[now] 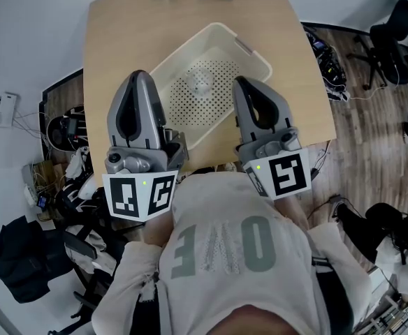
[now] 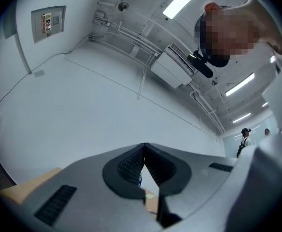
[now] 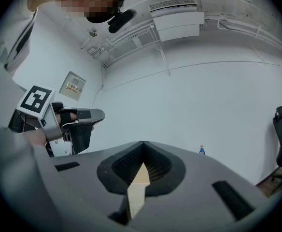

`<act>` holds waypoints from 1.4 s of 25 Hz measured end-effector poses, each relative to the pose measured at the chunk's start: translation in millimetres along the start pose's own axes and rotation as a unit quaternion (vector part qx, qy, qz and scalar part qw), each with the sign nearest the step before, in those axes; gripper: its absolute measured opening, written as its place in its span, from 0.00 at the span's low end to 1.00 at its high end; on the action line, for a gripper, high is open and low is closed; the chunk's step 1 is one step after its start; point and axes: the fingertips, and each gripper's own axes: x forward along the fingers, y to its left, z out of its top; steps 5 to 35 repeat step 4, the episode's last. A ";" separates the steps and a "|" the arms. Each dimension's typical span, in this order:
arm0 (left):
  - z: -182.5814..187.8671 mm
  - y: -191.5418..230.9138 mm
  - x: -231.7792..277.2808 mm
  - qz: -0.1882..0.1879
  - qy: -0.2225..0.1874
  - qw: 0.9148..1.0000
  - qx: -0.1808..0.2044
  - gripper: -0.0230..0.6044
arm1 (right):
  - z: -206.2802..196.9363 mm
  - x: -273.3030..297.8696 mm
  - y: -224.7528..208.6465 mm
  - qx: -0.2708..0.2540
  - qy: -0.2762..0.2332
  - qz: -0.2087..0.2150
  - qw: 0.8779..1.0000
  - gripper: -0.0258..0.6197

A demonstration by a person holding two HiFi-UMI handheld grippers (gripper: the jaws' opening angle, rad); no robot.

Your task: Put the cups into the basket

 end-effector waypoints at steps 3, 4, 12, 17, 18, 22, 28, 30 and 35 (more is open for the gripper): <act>-2.1 -1.5 -0.4 0.002 0.006 1.000 0.021 0.05 | -1.0 0.7 1.1 0.000 0.001 0.000 1.000 0.04; -2.7 -2.1 -0.9 0.002 0.008 1.000 0.028 0.05 | -1.2 0.8 1.7 0.001 0.001 0.000 1.000 0.04; -2.7 -2.1 -0.9 0.002 0.008 1.000 0.028 0.05 | -1.2 0.8 1.7 0.001 0.001 0.000 1.000 0.04; -2.7 -2.1 -0.9 0.002 0.008 1.000 0.028 0.05 | -1.2 0.8 1.7 0.001 0.001 0.000 1.000 0.04; -2.7 -2.1 -0.9 0.002 0.008 1.000 0.028 0.05 | -1.2 0.8 1.7 0.001 0.001 0.000 1.000 0.04; -2.7 -2.1 -0.9 0.002 0.008 1.000 0.028 0.05 | -1.2 0.8 1.7 0.001 0.001 0.000 1.000 0.04; -2.7 -2.1 -0.9 0.002 0.008 1.000 0.028 0.05 | -1.2 0.8 1.7 0.001 0.001 0.000 1.000 0.04; -2.7 -2.1 -0.9 0.002 0.008 1.000 0.028 0.05 | -1.2 0.8 1.7 0.001 0.001 0.000 1.000 0.04; -2.7 -2.1 -0.9 0.002 0.008 1.000 0.028 0.05 | -1.2 0.8 1.7 0.001 0.001 0.000 1.000 0.04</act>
